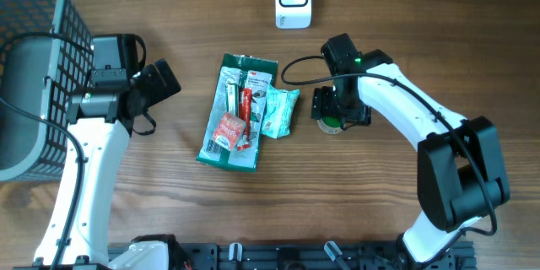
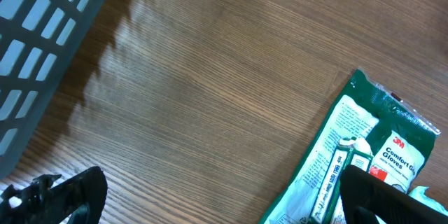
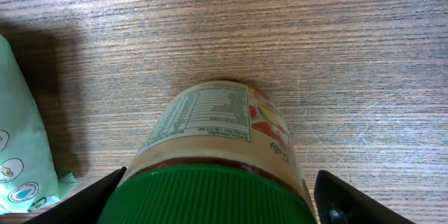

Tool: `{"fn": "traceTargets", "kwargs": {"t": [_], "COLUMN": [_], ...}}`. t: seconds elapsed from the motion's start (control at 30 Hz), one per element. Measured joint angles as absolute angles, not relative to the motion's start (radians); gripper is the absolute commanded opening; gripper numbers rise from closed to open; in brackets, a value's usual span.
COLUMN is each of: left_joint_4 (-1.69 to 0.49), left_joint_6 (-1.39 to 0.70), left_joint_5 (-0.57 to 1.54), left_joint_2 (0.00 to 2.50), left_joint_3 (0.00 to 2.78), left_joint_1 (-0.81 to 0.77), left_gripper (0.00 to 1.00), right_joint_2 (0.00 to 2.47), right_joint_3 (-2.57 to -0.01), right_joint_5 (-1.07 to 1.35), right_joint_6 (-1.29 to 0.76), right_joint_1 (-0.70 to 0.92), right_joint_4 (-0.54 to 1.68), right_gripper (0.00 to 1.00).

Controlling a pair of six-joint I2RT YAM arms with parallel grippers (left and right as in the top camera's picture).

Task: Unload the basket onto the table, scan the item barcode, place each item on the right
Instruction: 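Lower the right gripper and close it around the jar cap, then lift the jar and carry it to the white scanner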

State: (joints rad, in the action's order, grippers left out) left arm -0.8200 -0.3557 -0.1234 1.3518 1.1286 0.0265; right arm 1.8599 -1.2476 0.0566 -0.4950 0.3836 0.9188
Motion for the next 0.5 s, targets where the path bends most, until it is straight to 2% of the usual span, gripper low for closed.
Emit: {"fn": "traceTargets", "kwargs": {"t": [0.07,0.17,0.5], "left_joint_4": [-0.82,-0.82,-0.82], "left_joint_6": [-0.356,-0.356,-0.356], "left_joint_5": [-0.123,-0.123,-0.123], "left_joint_2": [1.352,1.352,1.352], "left_joint_3": [1.129,1.129,1.129], "left_joint_1": [0.027,0.027,0.027], "left_gripper": [1.0,1.0,1.0], "right_joint_2": [1.86,1.86,1.859], "right_joint_3": [-1.248,-1.248,-1.252], "right_joint_5": [0.059,0.054,0.052], "right_joint_6": [-0.5,-0.499,-0.5], "right_joint_1": [0.384,0.384,0.381], "right_joint_4": [0.918,0.924,0.957], "right_gripper": [0.51,0.45,0.45]}}
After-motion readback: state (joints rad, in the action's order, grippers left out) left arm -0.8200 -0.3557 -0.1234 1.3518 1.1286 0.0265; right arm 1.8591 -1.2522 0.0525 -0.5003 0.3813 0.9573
